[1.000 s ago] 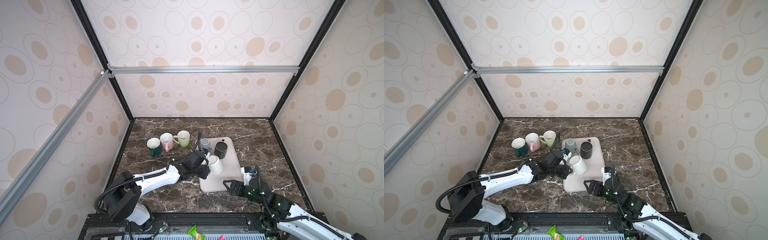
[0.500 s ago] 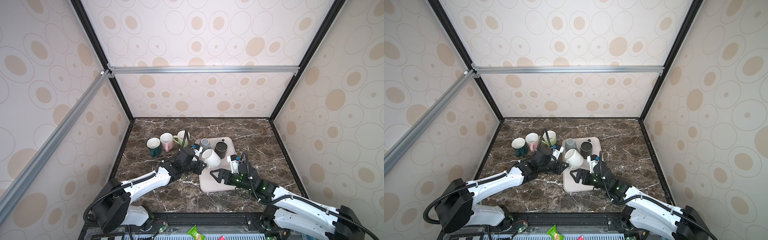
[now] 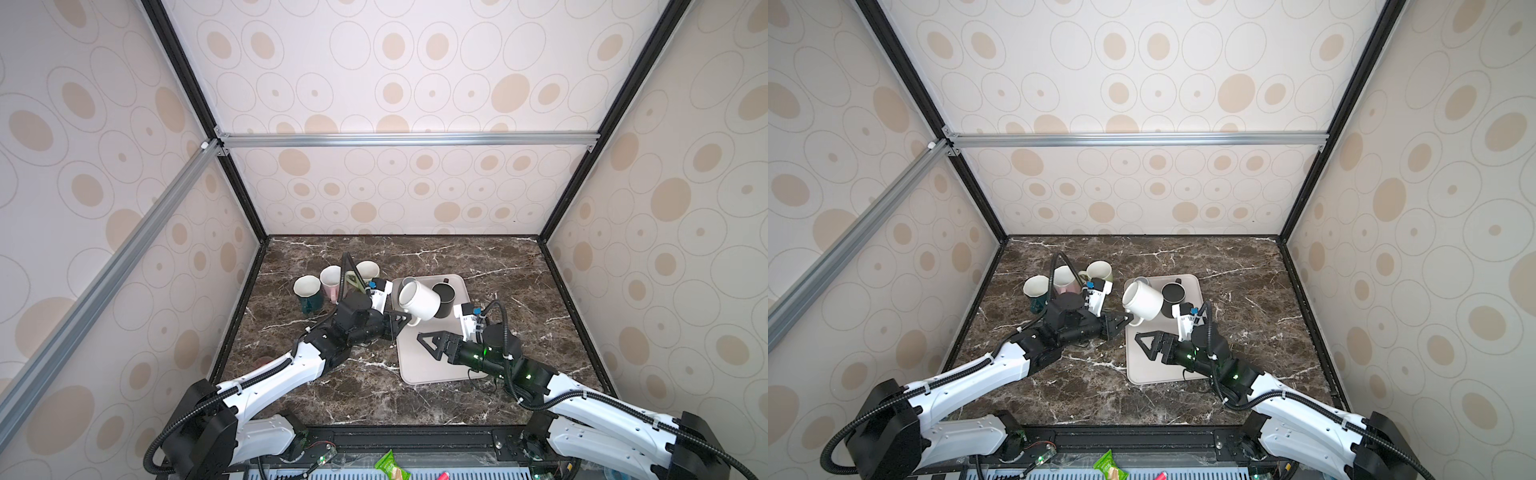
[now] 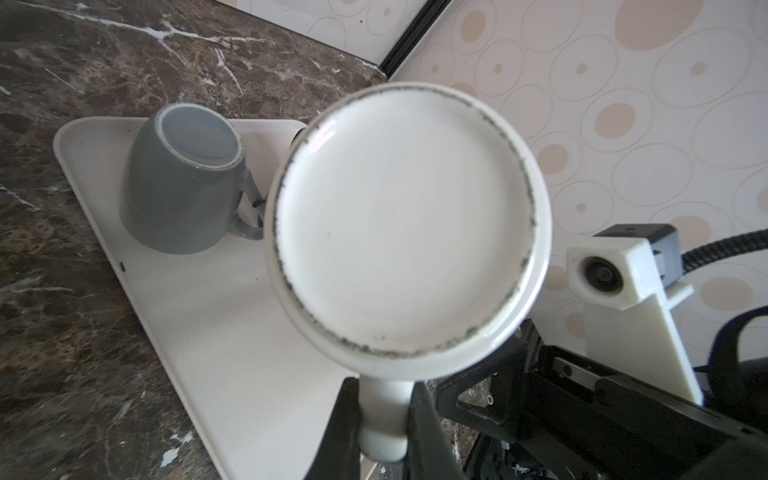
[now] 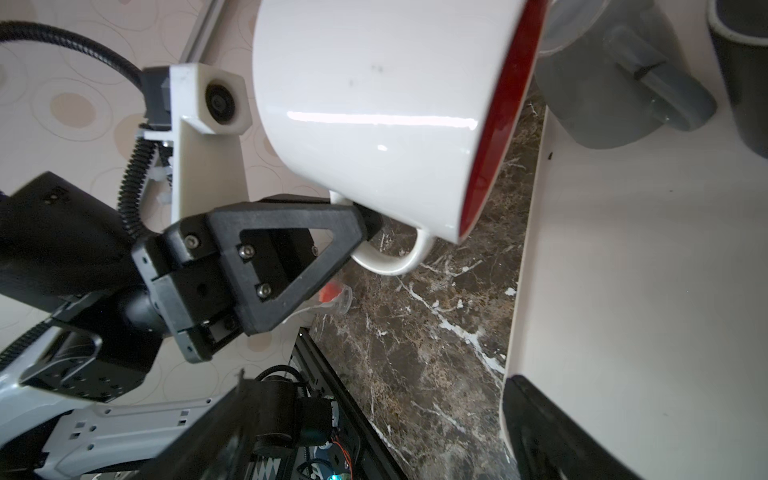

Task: Turn the mug right side up

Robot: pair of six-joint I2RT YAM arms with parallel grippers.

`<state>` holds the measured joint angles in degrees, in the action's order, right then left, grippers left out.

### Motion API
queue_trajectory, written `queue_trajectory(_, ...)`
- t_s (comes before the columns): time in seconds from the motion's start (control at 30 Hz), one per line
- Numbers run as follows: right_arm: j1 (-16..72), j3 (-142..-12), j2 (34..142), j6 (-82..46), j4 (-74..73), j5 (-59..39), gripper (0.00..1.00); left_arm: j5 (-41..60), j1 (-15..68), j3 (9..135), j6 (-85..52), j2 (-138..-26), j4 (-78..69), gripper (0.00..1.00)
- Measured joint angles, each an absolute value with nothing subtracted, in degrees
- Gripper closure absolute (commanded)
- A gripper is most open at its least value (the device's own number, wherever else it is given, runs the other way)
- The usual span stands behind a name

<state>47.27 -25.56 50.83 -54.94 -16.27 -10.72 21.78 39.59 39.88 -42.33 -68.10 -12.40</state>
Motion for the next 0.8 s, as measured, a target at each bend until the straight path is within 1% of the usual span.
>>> queue_trajectory(0.17,47.27,-24.91,48.86,-54.68,-20.84,-11.49,0.15,24.38,39.20,39.70,-45.21,-67.37,-15.81,1.00)
queue_trajectory(0.43,47.27,-25.17,48.97,-53.15,-23.42,-12.49,0.14,29.78,38.87,37.85,-51.24,-67.05,-24.25,1.00)
queue_trajectory(0.8,47.27,-29.39,53.52,-50.39,-24.36,-13.28,0.18,33.26,38.81,34.68,-56.80,-66.89,-31.88,1.00)
